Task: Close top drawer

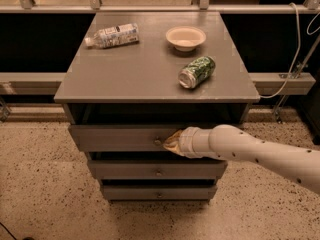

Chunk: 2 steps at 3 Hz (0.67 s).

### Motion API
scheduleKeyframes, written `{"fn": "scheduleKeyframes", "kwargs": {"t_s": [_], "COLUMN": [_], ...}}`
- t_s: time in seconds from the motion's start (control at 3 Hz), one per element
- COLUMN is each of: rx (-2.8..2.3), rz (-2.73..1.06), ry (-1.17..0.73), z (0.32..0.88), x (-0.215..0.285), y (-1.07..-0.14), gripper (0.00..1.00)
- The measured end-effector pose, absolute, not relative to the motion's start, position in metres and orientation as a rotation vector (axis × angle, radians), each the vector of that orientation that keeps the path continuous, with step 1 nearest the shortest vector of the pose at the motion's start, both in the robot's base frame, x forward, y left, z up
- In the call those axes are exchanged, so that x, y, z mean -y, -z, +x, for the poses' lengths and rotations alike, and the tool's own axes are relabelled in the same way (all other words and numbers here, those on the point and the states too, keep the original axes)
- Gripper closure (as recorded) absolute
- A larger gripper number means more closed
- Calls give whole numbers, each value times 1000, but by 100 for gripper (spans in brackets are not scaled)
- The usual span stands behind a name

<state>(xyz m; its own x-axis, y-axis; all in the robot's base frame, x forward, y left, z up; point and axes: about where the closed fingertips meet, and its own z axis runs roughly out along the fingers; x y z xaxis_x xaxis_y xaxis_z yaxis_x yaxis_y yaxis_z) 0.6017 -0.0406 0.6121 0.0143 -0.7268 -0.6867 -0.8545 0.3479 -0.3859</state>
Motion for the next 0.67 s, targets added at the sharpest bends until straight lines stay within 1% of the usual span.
{"fn": "scheduleKeyframes", "kwargs": {"t_s": [0.33,0.67], "rx": [-1704,-1636], "rz": [-1436,-1449], "ry": [-208,-294], "z": [584,550], "x": [48,61], "y": [-610,-609], "gripper": [100,100]}}
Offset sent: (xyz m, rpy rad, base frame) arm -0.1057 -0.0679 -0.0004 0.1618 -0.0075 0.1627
